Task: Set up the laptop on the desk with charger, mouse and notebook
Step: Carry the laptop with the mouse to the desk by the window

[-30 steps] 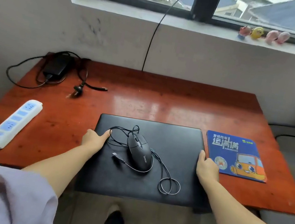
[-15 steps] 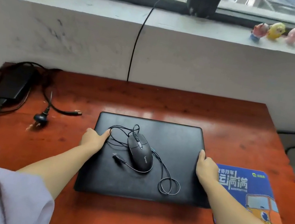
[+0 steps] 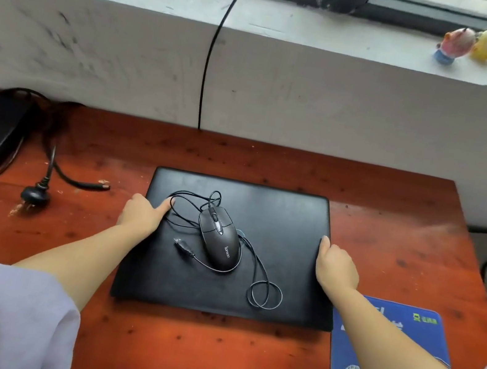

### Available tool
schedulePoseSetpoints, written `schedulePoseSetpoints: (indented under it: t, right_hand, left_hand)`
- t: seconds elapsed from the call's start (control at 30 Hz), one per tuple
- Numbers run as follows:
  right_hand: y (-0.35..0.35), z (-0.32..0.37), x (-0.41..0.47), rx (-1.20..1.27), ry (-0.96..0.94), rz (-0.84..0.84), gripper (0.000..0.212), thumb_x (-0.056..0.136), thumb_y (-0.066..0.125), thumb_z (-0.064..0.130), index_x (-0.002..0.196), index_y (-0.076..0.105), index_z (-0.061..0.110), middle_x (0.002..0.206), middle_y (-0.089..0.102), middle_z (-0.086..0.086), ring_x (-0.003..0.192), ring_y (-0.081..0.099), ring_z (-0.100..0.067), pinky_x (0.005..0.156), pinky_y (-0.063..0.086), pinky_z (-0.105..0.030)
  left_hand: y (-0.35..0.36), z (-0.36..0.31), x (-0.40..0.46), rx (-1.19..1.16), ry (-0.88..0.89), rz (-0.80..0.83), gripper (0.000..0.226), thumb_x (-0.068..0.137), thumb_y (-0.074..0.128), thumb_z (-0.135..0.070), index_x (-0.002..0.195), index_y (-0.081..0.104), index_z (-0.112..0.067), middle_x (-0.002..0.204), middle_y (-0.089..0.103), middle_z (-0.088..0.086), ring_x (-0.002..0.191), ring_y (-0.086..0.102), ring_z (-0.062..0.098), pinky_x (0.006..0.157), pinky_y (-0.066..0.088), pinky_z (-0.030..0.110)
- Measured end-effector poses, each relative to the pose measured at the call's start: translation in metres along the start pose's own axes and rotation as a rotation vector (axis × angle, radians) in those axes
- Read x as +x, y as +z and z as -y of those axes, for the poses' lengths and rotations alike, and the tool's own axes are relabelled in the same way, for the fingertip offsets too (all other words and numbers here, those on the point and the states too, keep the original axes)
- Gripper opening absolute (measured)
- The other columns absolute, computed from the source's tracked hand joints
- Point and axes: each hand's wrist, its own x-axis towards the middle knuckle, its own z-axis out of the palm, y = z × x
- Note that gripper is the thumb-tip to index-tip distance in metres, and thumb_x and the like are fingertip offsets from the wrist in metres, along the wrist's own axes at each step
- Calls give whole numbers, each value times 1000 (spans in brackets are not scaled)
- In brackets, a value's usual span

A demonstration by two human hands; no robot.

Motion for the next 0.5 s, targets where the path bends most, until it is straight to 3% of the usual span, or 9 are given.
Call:
schedulePoseSetpoints:
  t: [0.1,0.23,0.37,0.5]
  right_hand:
    - [-4,-2,1,-260,-157,11,42,100,22,26,128,46,5,111,60,-19,99,58,-36,73,45,-38]
    - [-15,0,3,-424,-220,90,40,99,27,17,137,37,12,115,58,-14,101,57,-33,69,42,-36]
    - [-25,12,1,-416,-153,149,37,98,27,16,128,48,10,119,58,-15,104,57,-32,77,45,-37]
    - [-29,25,0,-238,-39,51,40,100,28,29,126,46,4,130,49,-18,120,48,-35,93,42,-42]
  left_hand:
    - [1,2,-1,41,12,-15,82,80,53,-65,116,45,8,122,55,29,112,53,45,89,45,47]
    - [-4,-1,-6,124,21,-21,78,84,51,-60,124,41,6,130,46,28,120,46,44,97,41,48]
    - [-16,-4,-14,186,51,26,67,91,46,-51,130,40,4,136,42,26,126,41,41,102,37,46]
    - [-28,6,-25,107,94,81,55,93,46,-41,131,42,0,136,45,23,125,43,40,103,39,44]
